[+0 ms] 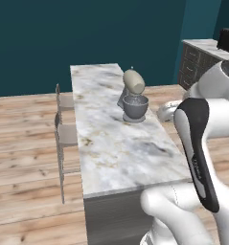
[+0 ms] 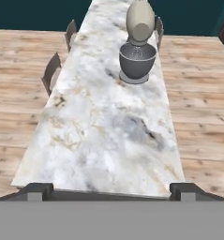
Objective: Navigate to the sink.
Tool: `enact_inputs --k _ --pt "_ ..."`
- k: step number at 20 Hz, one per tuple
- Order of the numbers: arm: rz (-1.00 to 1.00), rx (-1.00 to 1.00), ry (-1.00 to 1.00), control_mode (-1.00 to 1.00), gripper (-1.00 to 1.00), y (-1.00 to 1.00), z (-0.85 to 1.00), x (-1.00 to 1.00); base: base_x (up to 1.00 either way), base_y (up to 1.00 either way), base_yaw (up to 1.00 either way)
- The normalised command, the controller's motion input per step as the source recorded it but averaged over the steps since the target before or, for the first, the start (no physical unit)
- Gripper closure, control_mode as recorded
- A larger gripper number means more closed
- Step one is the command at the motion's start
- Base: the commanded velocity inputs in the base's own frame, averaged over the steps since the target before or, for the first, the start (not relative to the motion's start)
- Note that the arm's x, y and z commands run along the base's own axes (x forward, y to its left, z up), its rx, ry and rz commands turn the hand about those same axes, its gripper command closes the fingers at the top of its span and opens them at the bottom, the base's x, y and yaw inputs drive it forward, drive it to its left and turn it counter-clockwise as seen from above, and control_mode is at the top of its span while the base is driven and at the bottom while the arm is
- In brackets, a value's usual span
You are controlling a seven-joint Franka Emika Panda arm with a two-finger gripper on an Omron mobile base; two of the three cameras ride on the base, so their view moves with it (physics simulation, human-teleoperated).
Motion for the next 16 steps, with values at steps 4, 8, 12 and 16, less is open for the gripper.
enact_inputs --k 4,8,12,16 --pt "-0.01 0.07 0.00 -1.00 -1.00 0.00 0.69 -0.36 0.00 0.00 0.00" --pt "0.00 0.05 0.00 1.00 -1.00 0.00 0.25 -0.21 -0.26 -0.01 0.00" --pt "0.00 0.00 0.00 1.00 -1.00 0.00 0.00 0.00 -0.61 0.00 -0.01" --pt "0.00 0.00 0.00 1.00 -1.00 0.00 0.00 0.00 -0.96 -0.05 -0.33"
